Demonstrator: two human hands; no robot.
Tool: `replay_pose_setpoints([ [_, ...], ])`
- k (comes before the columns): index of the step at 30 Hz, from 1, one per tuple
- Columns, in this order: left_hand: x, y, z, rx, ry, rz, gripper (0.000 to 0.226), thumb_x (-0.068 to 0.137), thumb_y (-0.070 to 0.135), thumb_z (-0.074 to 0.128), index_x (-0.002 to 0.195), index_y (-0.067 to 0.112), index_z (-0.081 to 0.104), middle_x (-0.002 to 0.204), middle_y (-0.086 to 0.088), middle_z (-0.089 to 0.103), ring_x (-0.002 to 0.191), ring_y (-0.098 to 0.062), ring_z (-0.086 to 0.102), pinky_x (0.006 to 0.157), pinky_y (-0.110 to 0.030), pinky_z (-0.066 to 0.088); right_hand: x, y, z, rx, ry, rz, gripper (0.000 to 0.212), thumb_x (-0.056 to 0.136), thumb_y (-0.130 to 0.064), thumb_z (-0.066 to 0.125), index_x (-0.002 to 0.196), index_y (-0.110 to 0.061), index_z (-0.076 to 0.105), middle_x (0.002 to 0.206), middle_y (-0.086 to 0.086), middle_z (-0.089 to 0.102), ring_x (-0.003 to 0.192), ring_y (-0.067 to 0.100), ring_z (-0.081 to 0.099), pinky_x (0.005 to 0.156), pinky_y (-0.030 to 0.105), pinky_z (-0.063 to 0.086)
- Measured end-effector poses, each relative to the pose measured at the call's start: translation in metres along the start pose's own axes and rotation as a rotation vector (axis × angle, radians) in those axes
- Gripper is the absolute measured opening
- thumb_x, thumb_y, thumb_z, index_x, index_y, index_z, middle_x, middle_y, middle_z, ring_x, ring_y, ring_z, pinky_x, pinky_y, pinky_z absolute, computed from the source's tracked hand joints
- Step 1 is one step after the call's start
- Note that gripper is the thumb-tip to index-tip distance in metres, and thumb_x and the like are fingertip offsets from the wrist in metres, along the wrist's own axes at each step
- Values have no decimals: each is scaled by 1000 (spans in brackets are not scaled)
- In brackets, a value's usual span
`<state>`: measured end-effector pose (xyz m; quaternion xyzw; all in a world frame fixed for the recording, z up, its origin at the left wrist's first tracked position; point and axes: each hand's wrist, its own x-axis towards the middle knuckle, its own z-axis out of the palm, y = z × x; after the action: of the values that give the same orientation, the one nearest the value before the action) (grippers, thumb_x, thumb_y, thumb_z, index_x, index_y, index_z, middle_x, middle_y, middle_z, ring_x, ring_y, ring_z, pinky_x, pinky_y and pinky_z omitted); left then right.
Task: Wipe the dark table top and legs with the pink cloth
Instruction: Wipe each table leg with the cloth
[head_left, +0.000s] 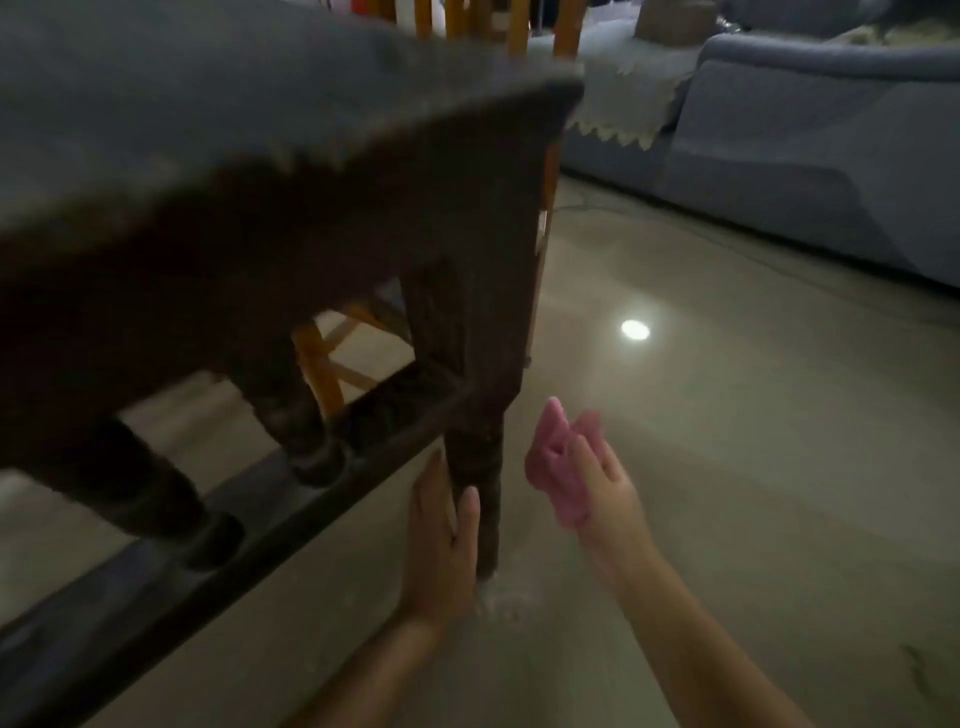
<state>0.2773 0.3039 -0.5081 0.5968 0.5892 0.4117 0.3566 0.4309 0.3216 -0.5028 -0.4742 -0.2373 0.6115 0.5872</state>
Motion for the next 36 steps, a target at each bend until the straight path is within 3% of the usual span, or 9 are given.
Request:
replay_pose_setpoints([
  [5,48,-29,22,-243,56,191,61,80,54,52,131,24,41,118,7,60,109,-7,58,95,-31,48,37,63,17,-294,-183,-192,37,75,-45,51,104,-23,57,81,-12,61,72,5,59,56,8,46],
  [8,65,-31,28,-210,135,326,64,72,50,55,123,15,45,95,13,61,91,1,61,79,-12,49,52,95,18,-266,-254,-320,31,83,-48,39,108,-37,54,96,-23,63,93,-1,61,76,7,47],
  [11,70,-31,28,-217,126,338,74,68,57,53,128,17,41,104,17,58,95,10,57,84,-9,46,64,126,4,-242,-216,-366,46,91,-53,37,126,-31,56,112,-11,65,109,9,60,95,23,47],
  [15,69,-29,26,-229,92,270,79,64,56,53,132,19,37,108,15,57,92,13,54,79,-2,43,64,168,-22,-270,-11,-239,34,100,-24,36,119,-14,62,71,-19,69,67,-8,61,65,7,47],
  [18,70,-28,28,-231,123,285,75,64,51,53,129,17,40,98,27,50,83,27,48,69,6,36,66,183,-37,-290,-55,-167,37,100,-18,39,124,6,55,96,4,70,57,-4,61,63,13,52],
  [23,72,-33,28,-238,109,330,68,70,48,55,130,21,37,101,29,52,92,20,52,78,-2,42,84,131,0,-217,-119,-340,47,82,-53,42,103,-17,62,74,-13,63,75,6,59,71,20,48],
  [27,70,-30,27,-221,101,324,75,67,53,52,132,19,36,103,27,51,91,22,51,80,-2,42,86,149,-4,-162,-73,-370,52,89,-57,42,126,-24,58,117,-5,67,115,10,59,97,27,48],
  [31,73,-31,25,-220,72,327,80,68,51,54,137,14,34,116,8,57,96,9,55,82,-2,42,98,206,-44,-248,18,-157,36,101,-25,36,134,-19,51,111,-7,65,86,-1,57,60,6,47],
  [36,73,-30,24,-189,76,327,79,70,50,51,138,16,31,114,12,51,88,14,48,73,6,36,109,226,-53,-266,47,-16,41,101,-28,37,139,-14,45,115,4,58,96,11,56,64,11,49],
])
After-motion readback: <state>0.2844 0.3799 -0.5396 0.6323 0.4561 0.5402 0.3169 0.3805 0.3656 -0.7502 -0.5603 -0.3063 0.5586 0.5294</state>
